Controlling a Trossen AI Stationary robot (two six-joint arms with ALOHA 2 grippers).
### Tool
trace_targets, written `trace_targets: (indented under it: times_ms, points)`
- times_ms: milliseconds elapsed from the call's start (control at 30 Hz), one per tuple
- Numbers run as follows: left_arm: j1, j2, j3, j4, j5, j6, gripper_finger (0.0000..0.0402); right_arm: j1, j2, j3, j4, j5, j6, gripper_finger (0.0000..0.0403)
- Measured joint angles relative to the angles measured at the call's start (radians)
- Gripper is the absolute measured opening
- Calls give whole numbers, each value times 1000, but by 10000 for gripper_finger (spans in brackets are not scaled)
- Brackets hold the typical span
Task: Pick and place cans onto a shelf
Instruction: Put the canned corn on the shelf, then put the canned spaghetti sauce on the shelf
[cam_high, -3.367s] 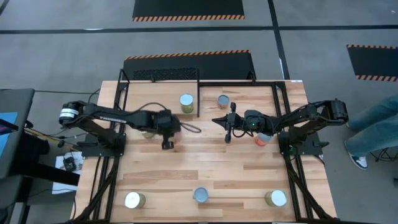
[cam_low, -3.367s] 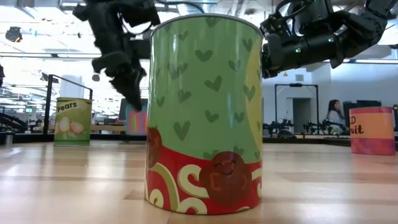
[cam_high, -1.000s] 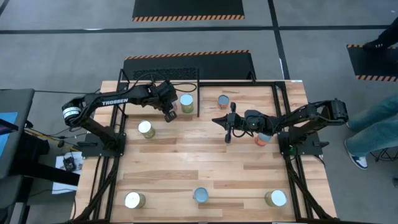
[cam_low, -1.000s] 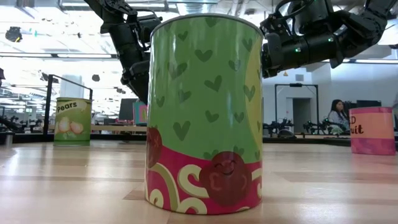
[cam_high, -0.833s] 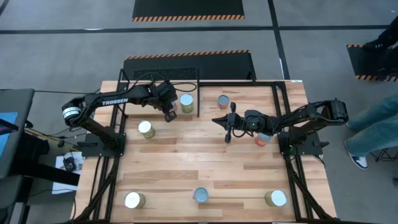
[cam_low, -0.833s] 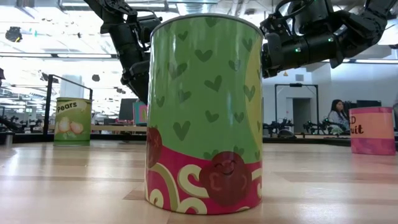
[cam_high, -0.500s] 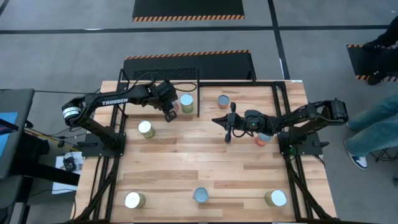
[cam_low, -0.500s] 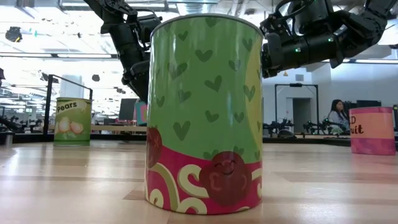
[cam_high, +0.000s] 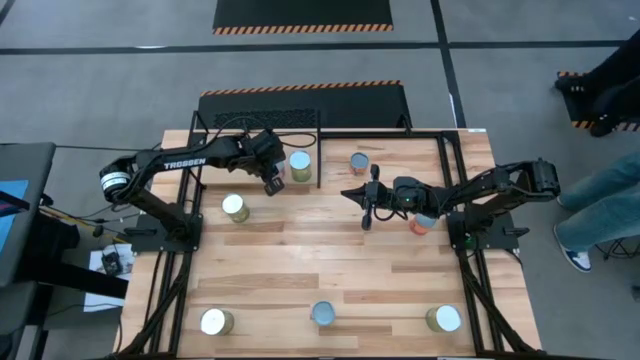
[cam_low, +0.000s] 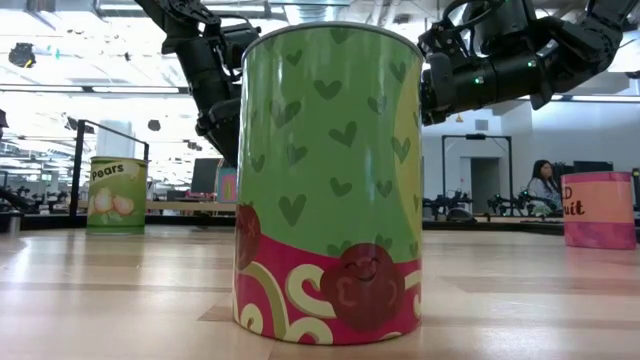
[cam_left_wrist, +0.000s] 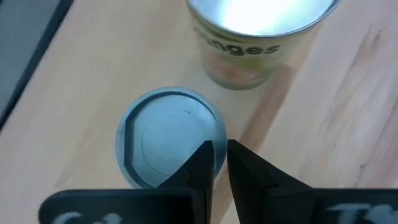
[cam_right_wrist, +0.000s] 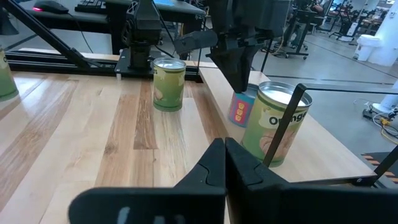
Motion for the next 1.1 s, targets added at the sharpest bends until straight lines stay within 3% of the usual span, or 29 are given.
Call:
trace_targets:
  times_ms: [133, 367, 667, 900, 1000, 1100]
  points:
    - [-5, -31, -2, -3, -68, 54, 34, 0, 0, 0, 0, 0, 0, 10]
    - [-26, -220, -22, 106, -76, 49, 4, 8, 0, 0, 20, 0, -21, 9]
    - [-163, -511, -334, 463, -45, -30, 1, 8, 0, -1, 76, -46, -26, 8]
    - [-281, -612, -507, 648, -45, -38, 2, 13, 85, 0, 233, -142, 16, 8]
    - [-325, -622, -565, 754, -35, -37, 2, 38, 87, 0, 147, -156, 90, 8]
    - [-351, -628, -606, 838, 4, -18, 2, 79, -4, 7, -90, -133, 181, 10]
